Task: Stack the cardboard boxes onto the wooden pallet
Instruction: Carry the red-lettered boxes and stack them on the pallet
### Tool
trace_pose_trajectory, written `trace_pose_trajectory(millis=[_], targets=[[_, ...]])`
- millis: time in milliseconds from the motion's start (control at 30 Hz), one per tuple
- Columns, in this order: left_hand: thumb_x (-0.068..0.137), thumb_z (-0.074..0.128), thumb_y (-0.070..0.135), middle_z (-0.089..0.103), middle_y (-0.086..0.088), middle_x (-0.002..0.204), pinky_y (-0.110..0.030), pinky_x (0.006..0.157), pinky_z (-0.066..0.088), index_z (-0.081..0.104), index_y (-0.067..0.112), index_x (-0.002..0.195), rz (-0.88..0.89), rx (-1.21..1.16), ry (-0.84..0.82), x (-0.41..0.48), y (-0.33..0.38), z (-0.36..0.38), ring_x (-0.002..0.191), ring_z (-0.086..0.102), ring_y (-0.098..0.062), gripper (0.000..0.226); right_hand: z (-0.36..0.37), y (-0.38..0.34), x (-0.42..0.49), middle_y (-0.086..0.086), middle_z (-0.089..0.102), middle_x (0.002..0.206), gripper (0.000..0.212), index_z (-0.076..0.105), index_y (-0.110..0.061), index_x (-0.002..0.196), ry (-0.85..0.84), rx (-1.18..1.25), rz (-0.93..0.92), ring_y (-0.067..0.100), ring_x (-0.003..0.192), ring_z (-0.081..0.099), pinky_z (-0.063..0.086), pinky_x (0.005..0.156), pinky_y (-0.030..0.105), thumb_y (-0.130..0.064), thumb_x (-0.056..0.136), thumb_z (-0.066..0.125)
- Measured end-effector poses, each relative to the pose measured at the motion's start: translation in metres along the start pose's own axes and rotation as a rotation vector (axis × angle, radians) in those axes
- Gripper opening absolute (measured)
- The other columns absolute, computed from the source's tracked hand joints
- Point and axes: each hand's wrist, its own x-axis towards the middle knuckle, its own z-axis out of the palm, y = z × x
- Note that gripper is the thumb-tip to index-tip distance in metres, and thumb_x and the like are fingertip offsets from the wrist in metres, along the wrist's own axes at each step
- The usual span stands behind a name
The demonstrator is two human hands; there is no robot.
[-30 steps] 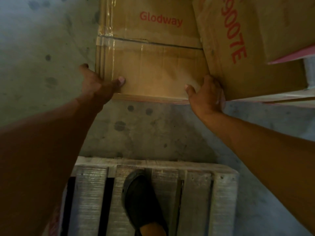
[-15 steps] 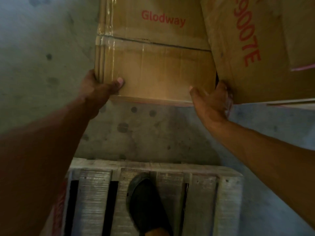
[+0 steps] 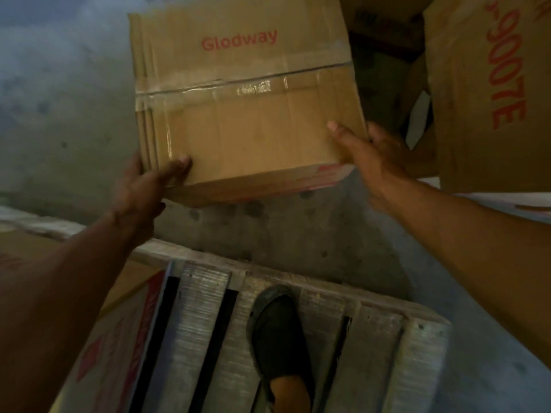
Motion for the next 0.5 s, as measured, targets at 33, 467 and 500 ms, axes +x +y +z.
trace_pose_trajectory(millis=[33,467,500], targets=[[0.069,0.080,0.052,0.067,0.017,0.109,-0.040,0.083,0.043,0.059,0.045,0.119,0.010,-0.038,0.029,-0.010,0.005,-0.004,0.106,0.059,-0.010,0.054,-0.003,-0.007,-0.003,-0.014,0.066,0.098,0.043,0.064,-0.029,0.122,-0.026,0.012,-0.013,-0.009,0.076,0.067,0.054,0.064,0.012,-0.050,0.086,0.073],[0.077,0.081,0.035,0.065,-0.002,0.127,-0.064,0.064,0.053,0.053,0.056,0.130,0.132,-0.489,0.082,-0.206,-0.026,-0.004,0.105,0.066,-0.036,0.063,-0.074,-0.044,-0.089,-0.008,0.075,0.104,0.042,0.053,-0.066,0.109,-0.346,0.043,-0.137,0.020,0.092,0.072,0.057,0.067,0.046,-0.065,0.073,0.075],[0.076,0.082,0.036,0.062,-0.003,0.131,-0.063,0.062,0.053,0.050,0.057,0.133,0.145,-0.500,0.079,-0.220,-0.033,-0.002,0.105,0.065,-0.037,0.068,-0.081,-0.042,-0.098,-0.009,0.072,0.110,0.047,0.054,-0.068,0.111,-0.358,0.050,-0.153,0.022,0.099,0.070,0.057,0.074,0.050,-0.066,0.069,0.077]])
